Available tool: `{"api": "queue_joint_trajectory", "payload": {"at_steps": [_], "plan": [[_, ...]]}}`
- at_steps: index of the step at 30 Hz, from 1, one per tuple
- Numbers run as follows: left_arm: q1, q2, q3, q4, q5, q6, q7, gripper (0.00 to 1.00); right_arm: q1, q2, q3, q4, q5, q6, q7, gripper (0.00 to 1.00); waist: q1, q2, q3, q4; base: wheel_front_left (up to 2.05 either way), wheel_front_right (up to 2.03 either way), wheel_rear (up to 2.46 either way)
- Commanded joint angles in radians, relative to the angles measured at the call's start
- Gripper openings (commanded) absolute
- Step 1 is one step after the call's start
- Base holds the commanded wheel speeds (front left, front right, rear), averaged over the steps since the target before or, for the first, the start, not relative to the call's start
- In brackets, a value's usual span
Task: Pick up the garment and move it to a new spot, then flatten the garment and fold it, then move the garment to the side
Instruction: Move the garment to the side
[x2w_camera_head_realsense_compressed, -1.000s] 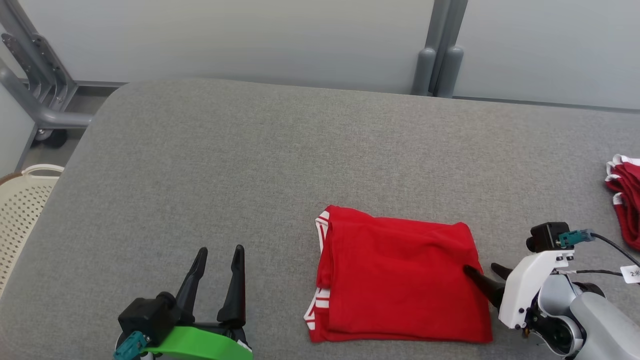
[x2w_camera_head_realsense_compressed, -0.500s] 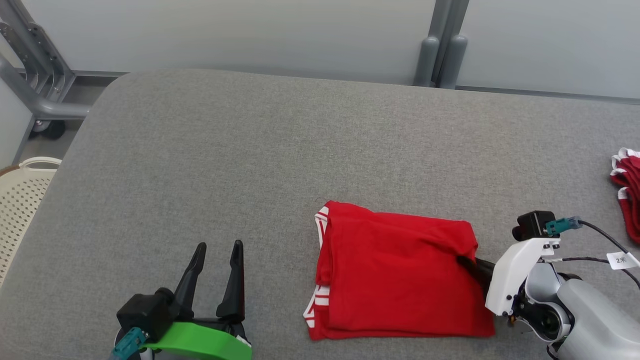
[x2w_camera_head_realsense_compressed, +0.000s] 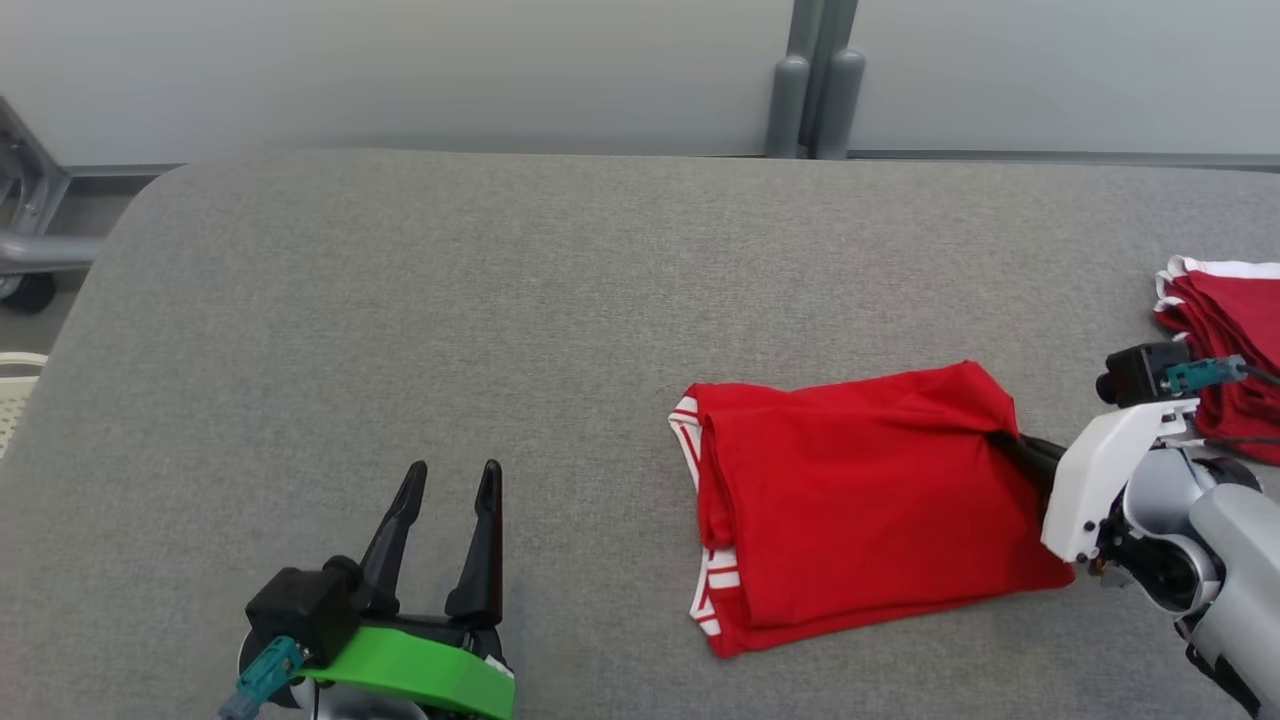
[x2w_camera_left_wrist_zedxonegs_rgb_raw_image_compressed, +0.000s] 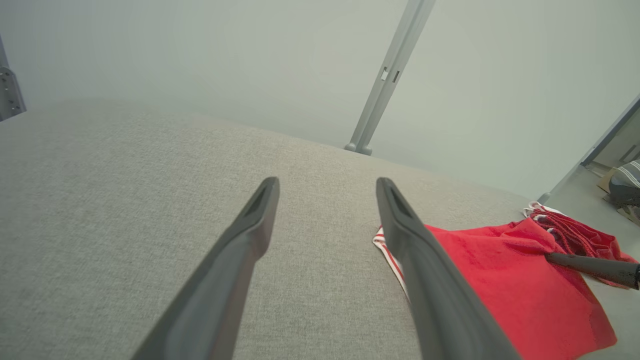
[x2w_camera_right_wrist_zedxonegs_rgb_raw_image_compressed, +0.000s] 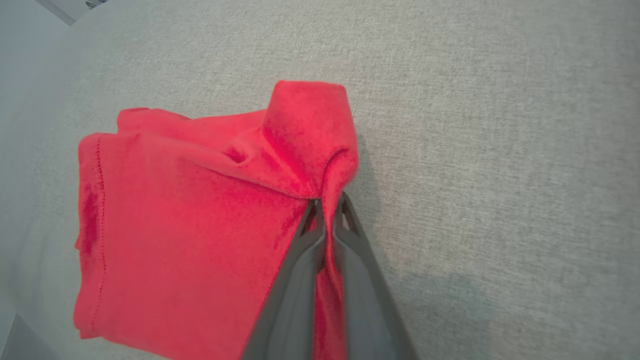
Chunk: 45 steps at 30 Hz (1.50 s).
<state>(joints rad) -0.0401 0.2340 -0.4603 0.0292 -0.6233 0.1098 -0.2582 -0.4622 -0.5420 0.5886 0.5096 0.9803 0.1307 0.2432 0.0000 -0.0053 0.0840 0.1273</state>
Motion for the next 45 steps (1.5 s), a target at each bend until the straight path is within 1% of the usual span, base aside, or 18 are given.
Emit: {"api": "queue_joint_trajectory", "payload": {"at_steps": [1, 7, 12, 14, 15, 20, 24, 28, 33, 38, 45], "plan": [[-0.026, -0.003, -0.005, -0.002, 0.009, -0.005, -0.005, 1.0, -0.025, -0.021, -0.005, 0.002, -0.013, 0.0, -0.004, 0.0, 0.0, 0.0053, 0.011, -0.048, 0.0, 0.0, 0.0], [-0.051, -0.005, -0.012, 0.0, 0.016, -0.011, -0.001, 1.0, -0.08, -0.061, -0.015, -0.004, -0.04, 0.0, 0.006, 0.0, 0.0, 0.0053, 0.032, -0.149, 0.0, 0.0, 0.0], [-0.066, 0.002, -0.011, 0.002, 0.025, -0.009, 0.001, 1.0, -0.112, -0.073, -0.026, -0.01, -0.056, 0.0, 0.016, 0.0, 0.0, 0.0053, 0.047, -0.241, 0.0, 0.0, 0.0], [-0.072, 0.005, -0.01, 0.001, 0.03, -0.007, 0.001, 1.0, -0.125, -0.073, -0.029, -0.012, -0.066, 0.0, 0.016, 0.0, 0.0, 0.0053, 0.053, -0.278, 0.0, 0.0, 0.0], [-0.072, 0.005, -0.01, 0.001, 0.03, -0.007, 0.001, 1.0, -0.125, -0.073, -0.029, -0.012, -0.066, 0.0, 0.016, 0.0, 0.0, 0.0053, 0.053, -0.278, 0.0, 0.0, 0.0], [-0.091, 0.012, -0.012, 0.003, 0.041, -0.006, 0.004, 1.0, -0.154, -0.06, -0.04, -0.011, -0.084, 0.0, 0.023, 0.0, 0.0, 0.0053, 0.066, -0.353, 0.0, 0.0, 0.0], [-0.106, 0.014, -0.016, 0.008, 0.045, -0.006, 0.007, 1.0, -0.181, -0.047, -0.042, -0.009, -0.101, 0.0, 0.028, 0.0, 0.0, 0.0053, 0.075, -0.395, 0.0, 0.0, 0.0], [-0.118, 0.011, -0.021, 0.015, 0.045, -0.005, 0.008, 1.0, -0.201, -0.037, -0.051, 0.003, -0.113, 0.0, 0.029, 0.0, 0.0, 0.0053, 0.078, -0.41, 0.0, 0.0, 0.0], [-0.114, 0.007, -0.026, 0.029, 0.038, -0.01, 0.007, 1.0, -0.222, -0.018, -0.057, 0.016, -0.135, 0.0, 0.035, 0.0, 0.0, 0.0053, 0.066, -0.406, 0.0, 0.0, 0.0], [-0.094, 0.003, -0.021, 0.04, 0.028, -0.009, 0.003, 1.0, -0.245, -0.007, -0.057, 0.008, -0.154, 0.0, 0.049, 0.0, 0.0, 0.0053, 0.048, -0.385, 0.0, 0.0, 0.0], [-0.091, -0.005, -0.017, 0.038, 0.028, -0.011, 0.001, 1.0, -0.324, 0.004, -0.073, 0.011, -0.189, 0.0, 0.073, 0.0, 0.0, 0.0053, 0.048, -0.343, 0.0, 0.0, 0.0]]}}
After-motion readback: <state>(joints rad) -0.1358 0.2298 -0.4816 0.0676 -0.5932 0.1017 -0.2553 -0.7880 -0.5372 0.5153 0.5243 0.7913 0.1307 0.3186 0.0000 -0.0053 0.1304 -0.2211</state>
